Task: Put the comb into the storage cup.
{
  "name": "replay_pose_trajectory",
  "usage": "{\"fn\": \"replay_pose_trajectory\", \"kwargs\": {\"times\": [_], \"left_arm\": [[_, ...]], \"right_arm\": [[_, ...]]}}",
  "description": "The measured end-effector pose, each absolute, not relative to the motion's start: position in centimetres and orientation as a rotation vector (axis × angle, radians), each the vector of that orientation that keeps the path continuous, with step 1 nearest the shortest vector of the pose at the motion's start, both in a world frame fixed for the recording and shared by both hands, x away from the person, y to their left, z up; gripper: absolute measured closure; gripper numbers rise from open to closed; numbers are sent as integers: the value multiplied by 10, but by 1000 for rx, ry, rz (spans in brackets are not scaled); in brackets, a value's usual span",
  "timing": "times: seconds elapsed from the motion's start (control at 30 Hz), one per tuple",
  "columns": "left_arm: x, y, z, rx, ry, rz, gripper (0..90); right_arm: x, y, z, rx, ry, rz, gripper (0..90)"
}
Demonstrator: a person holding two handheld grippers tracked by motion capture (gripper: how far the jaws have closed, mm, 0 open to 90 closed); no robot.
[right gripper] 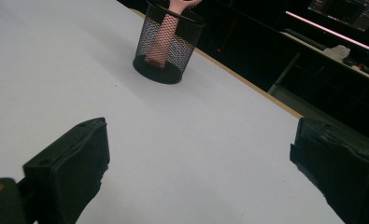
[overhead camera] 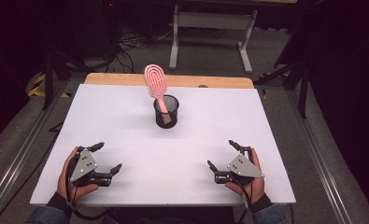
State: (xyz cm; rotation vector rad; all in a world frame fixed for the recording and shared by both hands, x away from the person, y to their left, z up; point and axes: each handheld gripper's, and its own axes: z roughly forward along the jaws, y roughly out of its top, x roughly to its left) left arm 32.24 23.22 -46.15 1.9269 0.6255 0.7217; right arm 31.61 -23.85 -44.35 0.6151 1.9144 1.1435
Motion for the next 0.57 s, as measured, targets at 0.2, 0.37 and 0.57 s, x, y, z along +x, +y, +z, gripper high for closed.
{"fn": "replay_pose_trajectory", "kwargs": {"times": [0.2,0.37,0.57], "left_arm": [[323,232,-462,1927,626,719,70],[323,231,-462,1933,622,709,71],[323,232,-462,1927,628,708,71]], "right_arm": [[316,-239,-444,615,1914,1145,51],[316,-240,-444,616,1915,1143,50],[317,-240,-444,619,1913,1144,50]]}}
